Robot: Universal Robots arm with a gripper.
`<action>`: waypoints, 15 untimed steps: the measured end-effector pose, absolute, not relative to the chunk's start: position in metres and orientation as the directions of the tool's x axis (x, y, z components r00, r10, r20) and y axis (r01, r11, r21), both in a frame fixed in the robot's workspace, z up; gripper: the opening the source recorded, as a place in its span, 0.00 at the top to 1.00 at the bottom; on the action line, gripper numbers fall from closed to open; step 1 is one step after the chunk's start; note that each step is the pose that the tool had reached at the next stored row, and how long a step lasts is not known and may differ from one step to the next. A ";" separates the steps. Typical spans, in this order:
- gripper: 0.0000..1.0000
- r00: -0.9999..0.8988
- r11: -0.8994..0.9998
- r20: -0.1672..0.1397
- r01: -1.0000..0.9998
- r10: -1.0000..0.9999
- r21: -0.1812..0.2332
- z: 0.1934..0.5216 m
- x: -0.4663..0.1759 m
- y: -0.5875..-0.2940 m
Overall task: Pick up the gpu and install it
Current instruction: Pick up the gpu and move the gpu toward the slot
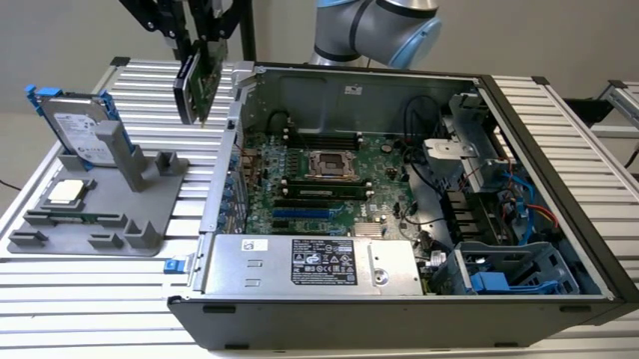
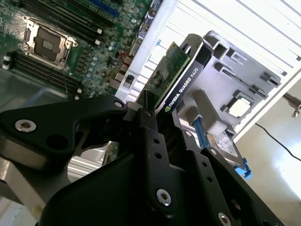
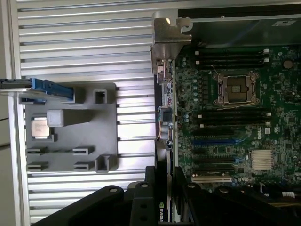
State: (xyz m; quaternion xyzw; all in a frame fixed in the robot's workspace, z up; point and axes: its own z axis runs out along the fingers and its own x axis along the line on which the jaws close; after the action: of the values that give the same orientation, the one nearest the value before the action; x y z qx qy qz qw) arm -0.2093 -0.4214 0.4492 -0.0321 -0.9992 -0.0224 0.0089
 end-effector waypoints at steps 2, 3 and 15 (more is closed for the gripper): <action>1.00 -0.998 0.997 0.019 0.064 0.064 0.044 0.449 -0.209 -0.421; 1.00 -0.998 0.997 0.019 0.064 0.064 0.044 0.449 -0.209 -0.421; 1.00 -0.998 0.997 0.019 0.064 0.064 0.044 0.449 -0.207 -0.421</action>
State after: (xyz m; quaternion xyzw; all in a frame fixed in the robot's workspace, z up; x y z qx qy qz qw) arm -0.2074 -0.4210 0.4492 -0.0320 -0.9992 -0.0224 0.0089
